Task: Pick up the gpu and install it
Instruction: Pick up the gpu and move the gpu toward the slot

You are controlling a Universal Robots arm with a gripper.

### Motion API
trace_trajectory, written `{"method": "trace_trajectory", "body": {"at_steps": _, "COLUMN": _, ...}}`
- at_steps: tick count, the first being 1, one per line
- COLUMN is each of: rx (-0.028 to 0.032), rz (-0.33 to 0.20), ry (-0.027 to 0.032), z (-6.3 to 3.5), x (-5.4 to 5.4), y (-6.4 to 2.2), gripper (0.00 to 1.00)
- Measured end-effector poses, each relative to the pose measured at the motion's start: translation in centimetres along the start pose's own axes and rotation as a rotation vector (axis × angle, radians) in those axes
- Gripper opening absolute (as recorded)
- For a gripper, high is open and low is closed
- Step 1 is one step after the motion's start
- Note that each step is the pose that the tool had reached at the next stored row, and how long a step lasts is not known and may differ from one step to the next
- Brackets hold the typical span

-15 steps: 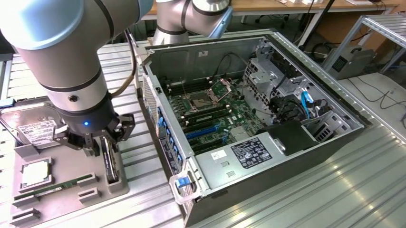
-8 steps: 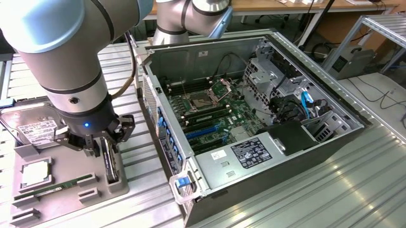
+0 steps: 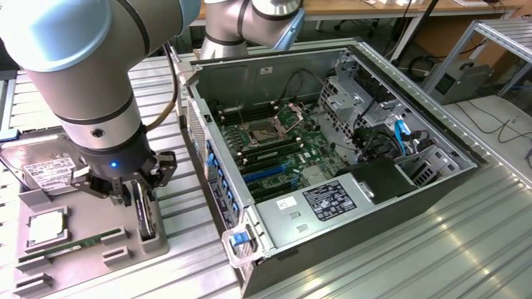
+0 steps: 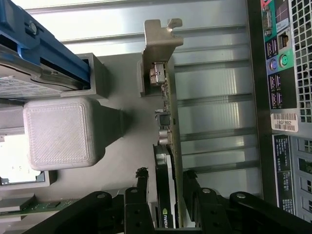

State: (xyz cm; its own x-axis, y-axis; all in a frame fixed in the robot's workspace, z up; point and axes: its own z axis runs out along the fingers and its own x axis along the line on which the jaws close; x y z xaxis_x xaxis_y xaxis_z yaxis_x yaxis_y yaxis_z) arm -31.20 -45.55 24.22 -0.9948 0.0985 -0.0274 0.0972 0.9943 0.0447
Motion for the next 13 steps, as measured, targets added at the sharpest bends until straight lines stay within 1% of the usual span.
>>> {"method": "trace_trajectory", "body": {"at_steps": 13, "rx": 0.0001, "rz": 0.0, "ry": 0.0001, "z": 0.02, "x": 0.06, "y": -0.01, "gripper": 0.42}}
